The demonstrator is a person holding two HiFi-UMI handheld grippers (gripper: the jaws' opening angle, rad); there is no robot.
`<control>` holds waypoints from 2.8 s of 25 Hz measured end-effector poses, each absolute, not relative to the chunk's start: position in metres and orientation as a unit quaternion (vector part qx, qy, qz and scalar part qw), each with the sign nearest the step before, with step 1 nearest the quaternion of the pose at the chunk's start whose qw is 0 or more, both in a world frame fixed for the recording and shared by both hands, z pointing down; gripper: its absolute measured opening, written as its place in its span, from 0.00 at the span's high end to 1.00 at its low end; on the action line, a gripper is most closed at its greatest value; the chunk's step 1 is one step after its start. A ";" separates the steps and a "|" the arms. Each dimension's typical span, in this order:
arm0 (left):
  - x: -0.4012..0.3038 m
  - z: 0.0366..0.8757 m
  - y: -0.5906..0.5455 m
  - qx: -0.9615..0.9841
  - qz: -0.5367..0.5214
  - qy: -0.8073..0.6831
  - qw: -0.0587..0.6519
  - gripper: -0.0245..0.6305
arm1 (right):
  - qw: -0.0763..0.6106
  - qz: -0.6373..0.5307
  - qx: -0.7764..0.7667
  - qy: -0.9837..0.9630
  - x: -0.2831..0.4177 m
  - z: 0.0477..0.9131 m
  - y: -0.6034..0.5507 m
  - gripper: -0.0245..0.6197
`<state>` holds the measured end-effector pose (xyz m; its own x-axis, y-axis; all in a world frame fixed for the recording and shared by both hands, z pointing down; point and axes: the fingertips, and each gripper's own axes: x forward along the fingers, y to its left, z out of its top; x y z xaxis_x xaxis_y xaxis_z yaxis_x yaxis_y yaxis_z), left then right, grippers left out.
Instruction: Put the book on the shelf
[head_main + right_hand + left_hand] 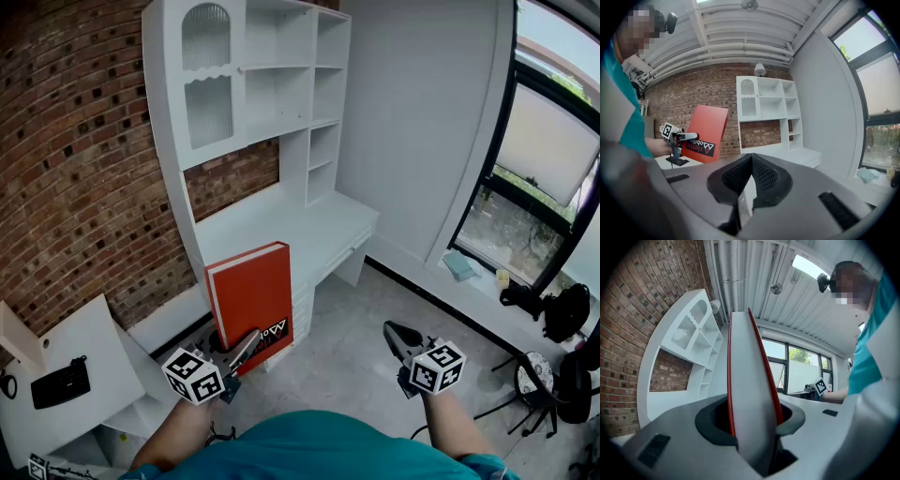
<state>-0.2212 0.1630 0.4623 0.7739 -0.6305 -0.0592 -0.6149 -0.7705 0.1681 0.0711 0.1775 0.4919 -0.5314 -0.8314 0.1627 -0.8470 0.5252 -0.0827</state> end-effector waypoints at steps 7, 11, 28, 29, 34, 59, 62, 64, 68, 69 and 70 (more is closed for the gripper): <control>-0.216 0.462 0.160 0.939 -0.054 -0.332 0.068 0.68 | 0.051 0.076 0.479 -0.873 0.074 0.491 0.173 0.93; -0.213 0.460 0.158 0.940 -0.054 -0.331 0.068 0.68 | 0.050 0.076 0.478 -0.874 0.075 0.491 0.170 0.93; -0.182 0.459 0.148 0.939 -0.047 -0.333 0.068 0.68 | 0.045 0.068 0.474 -0.877 0.101 0.482 0.157 0.93; -0.178 0.458 0.148 0.939 -0.049 -0.333 0.068 0.68 | 0.046 0.067 0.472 -0.878 0.104 0.481 0.158 0.93; -0.152 0.455 0.151 0.939 -0.052 -0.333 0.068 0.68 | 0.043 0.068 0.463 -0.883 0.123 0.477 0.161 0.93; -0.073 0.461 0.145 0.939 -0.054 -0.332 0.071 0.68 | 0.039 0.073 0.437 -0.896 0.188 0.486 0.142 0.93; -0.086 0.467 0.121 0.940 -0.059 -0.326 0.077 0.68 | 0.046 0.074 0.440 -0.894 0.173 0.491 0.121 0.93; -0.095 0.468 0.098 0.943 -0.062 -0.319 0.075 0.68 | 0.051 0.070 0.444 -0.892 0.163 0.492 0.102 0.93; -0.112 0.464 0.040 0.949 -0.073 -0.300 0.069 0.68 | 0.049 0.062 0.459 -0.885 0.144 0.487 0.052 0.93; -0.116 0.463 0.024 0.950 -0.075 -0.296 0.071 0.68 | 0.047 0.064 0.463 -0.883 0.138 0.486 0.038 0.93; -0.120 0.462 0.008 0.951 -0.074 -0.291 0.073 0.68 | 0.047 0.066 0.466 -0.881 0.131 0.485 0.025 0.93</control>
<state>-0.1203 0.0081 0.4617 0.8194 -0.5646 -0.0990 -0.5427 -0.8197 0.1829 0.1312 0.0250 0.4845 -0.5617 -0.8147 0.1442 -0.8271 0.5573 -0.0733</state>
